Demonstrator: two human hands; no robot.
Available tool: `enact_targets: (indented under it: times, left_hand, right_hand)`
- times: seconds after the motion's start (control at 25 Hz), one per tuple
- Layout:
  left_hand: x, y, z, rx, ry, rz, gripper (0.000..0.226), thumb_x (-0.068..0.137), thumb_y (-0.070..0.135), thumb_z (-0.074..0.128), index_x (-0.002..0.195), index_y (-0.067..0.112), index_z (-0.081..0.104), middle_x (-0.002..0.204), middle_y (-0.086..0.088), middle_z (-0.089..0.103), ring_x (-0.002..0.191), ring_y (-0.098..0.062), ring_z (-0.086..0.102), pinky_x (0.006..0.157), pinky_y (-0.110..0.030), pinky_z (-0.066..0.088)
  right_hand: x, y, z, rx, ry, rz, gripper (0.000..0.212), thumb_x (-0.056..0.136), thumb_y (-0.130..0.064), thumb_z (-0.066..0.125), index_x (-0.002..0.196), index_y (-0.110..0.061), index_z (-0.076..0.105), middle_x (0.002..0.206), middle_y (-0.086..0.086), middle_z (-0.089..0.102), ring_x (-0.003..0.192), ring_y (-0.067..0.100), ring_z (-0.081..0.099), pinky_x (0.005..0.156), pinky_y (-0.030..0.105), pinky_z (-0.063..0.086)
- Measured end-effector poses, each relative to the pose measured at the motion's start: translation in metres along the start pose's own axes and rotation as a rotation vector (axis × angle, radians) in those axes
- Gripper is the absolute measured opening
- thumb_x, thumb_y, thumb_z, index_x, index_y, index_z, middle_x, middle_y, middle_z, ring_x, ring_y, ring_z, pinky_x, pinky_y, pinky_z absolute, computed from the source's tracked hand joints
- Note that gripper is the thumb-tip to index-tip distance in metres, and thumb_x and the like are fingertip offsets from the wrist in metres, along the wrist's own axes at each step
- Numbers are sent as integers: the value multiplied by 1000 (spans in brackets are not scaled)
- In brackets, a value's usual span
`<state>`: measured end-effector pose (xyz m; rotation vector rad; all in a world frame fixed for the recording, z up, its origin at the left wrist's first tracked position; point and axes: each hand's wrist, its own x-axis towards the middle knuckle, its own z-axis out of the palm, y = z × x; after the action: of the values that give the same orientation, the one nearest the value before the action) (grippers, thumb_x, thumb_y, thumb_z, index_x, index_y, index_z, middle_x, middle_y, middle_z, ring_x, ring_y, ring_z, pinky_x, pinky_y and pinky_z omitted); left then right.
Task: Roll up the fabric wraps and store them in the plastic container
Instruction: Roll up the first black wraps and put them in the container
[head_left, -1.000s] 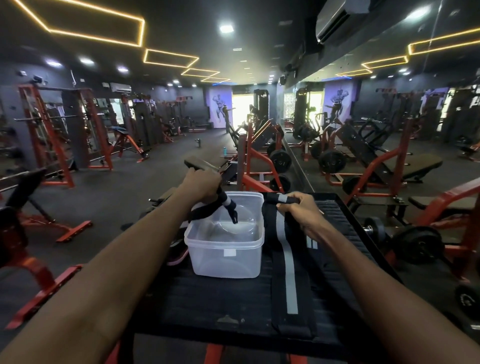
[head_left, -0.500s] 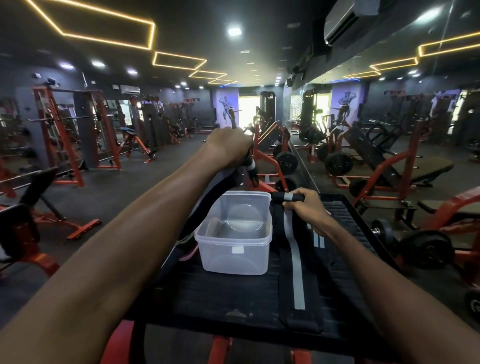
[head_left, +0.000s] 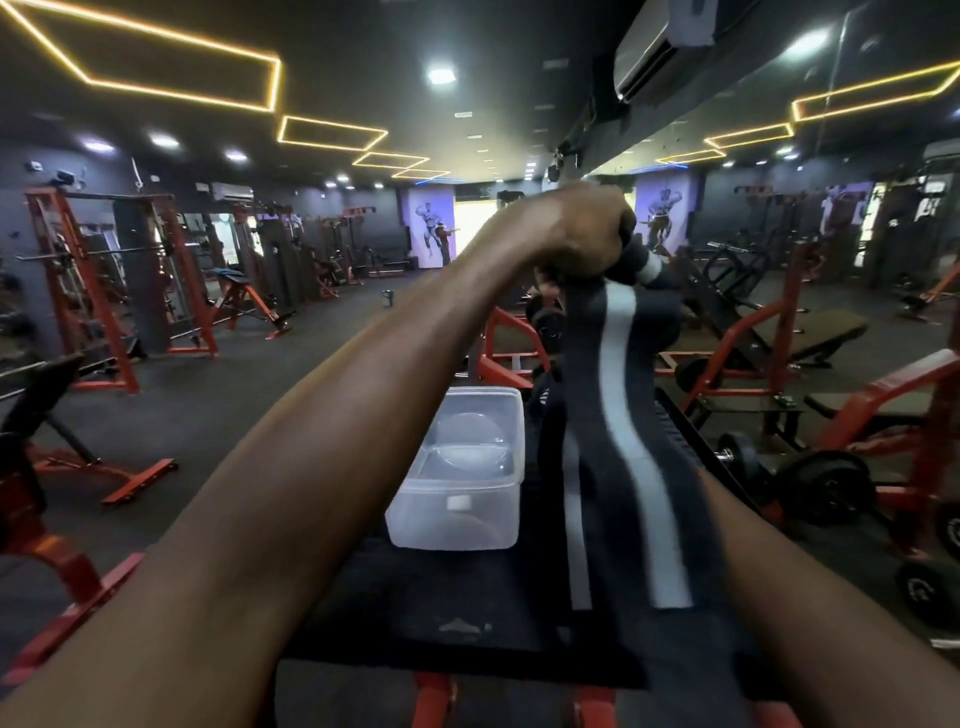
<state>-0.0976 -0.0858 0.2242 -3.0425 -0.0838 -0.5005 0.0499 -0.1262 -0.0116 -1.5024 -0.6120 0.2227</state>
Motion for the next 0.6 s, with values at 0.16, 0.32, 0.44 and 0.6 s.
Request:
enact_targets:
  times: [0.16,0.32,0.44,0.6]
  left_hand:
    - [11,-14,51,-202,-79,-52,19,94,7,51,102,14,67,94,-5,67,64,-13,58,47,-20,42]
    - [9,-34,105,-280,-210,-91,37,89,-4,40,99,11,73,82,-8,67,59,-22,55,49,-23,44]
    - [3,-47,126,-457,-306,-207,46,88,-8,29,86,11,71,63,-10,51,37,-17,39,36,-21,35]
    - [0,-55,150,-434,-252,-342,42,87,-7,30,90,9,69,64,-14,56,38,-20,46,36,-23,40]
  right_hand:
    - [-2,-2,-16,118,67,74,21,92,-4,62,112,2,65,97,17,66,87,29,62,72,34,52]
    - [-11,-5,-42,199,146,97,10,87,-5,71,97,-5,71,89,13,73,78,26,69,67,32,57]
    - [-6,5,-57,95,223,105,10,81,-5,75,87,-12,72,95,18,74,90,34,71,85,48,59]
    - [-3,12,-63,4,304,85,11,84,-20,73,78,-16,65,92,17,73,88,31,69,84,50,56]
